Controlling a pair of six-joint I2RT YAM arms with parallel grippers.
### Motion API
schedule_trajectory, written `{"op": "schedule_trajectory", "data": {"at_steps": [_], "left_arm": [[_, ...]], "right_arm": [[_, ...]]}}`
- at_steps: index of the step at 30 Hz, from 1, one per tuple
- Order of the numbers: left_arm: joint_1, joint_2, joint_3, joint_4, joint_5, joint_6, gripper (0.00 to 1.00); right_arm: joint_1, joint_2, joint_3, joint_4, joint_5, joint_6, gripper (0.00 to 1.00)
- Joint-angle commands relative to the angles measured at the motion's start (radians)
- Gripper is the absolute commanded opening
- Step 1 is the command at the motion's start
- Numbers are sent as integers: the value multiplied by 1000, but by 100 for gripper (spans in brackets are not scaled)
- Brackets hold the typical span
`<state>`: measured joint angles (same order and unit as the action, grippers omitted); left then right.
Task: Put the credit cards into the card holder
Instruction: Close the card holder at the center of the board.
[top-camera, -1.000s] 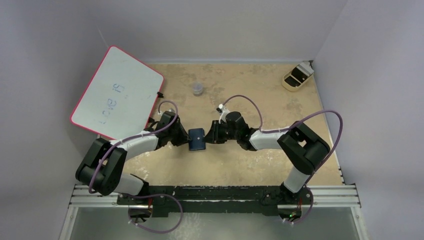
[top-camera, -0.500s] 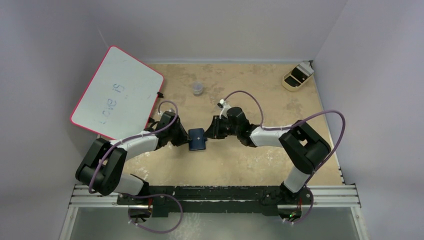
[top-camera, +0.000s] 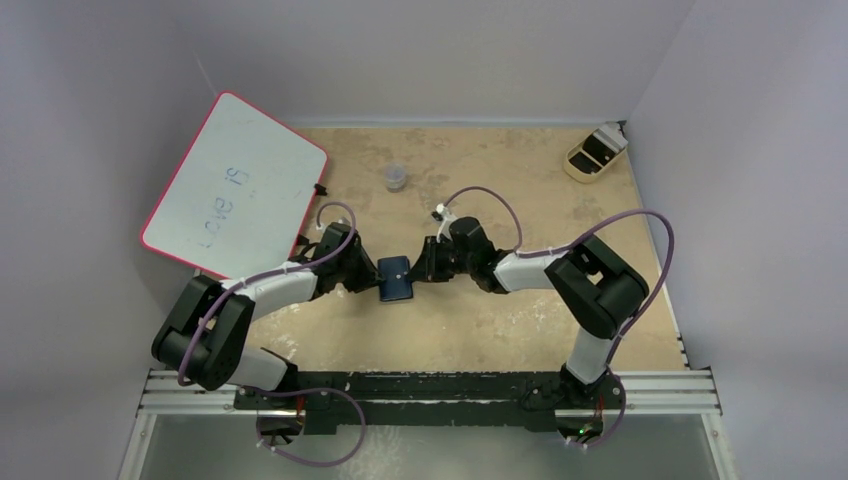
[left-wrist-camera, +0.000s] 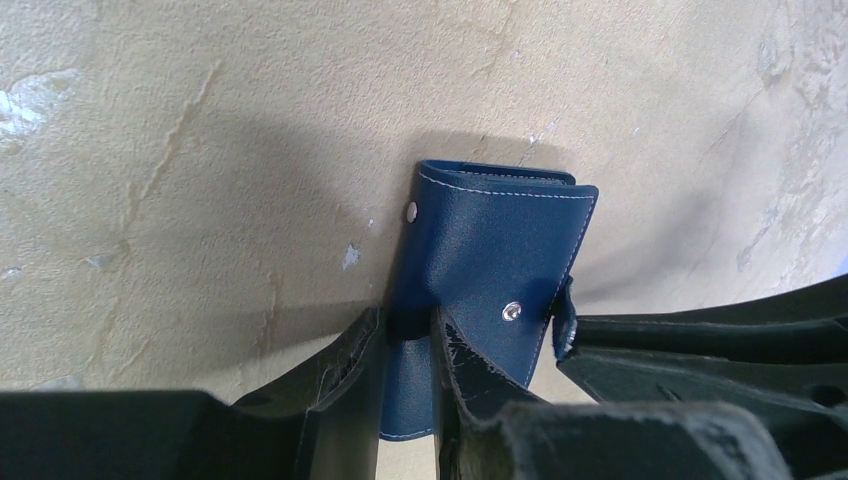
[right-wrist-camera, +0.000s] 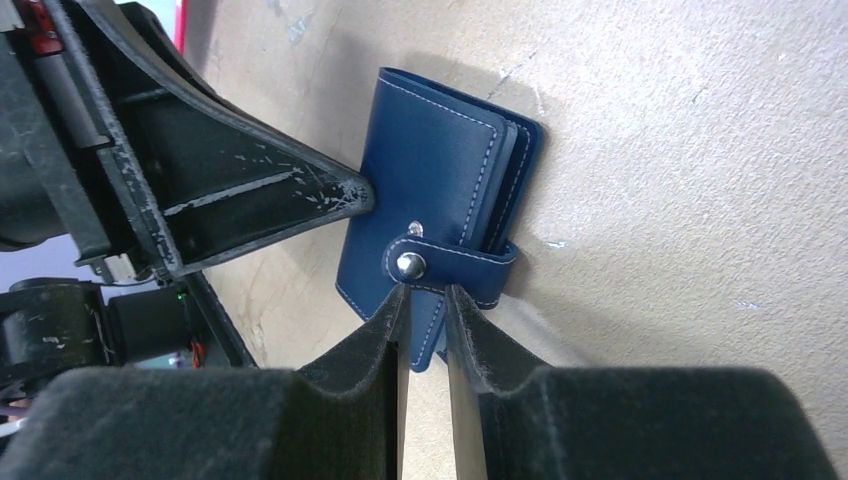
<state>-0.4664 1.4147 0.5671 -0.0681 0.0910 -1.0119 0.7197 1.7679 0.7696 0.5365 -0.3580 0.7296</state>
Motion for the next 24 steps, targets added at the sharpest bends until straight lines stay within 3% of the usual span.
{"op": "schedule_trajectory", "data": {"at_steps": [1,24], "left_arm": [[-9,2,1,14,9,-3,21],[-15,16,-7,56,35,-14,21]], "right_arm": [[-2,8,43,41,-19,-3,21],[-2,89,107,16,-19,-31,20]]}}
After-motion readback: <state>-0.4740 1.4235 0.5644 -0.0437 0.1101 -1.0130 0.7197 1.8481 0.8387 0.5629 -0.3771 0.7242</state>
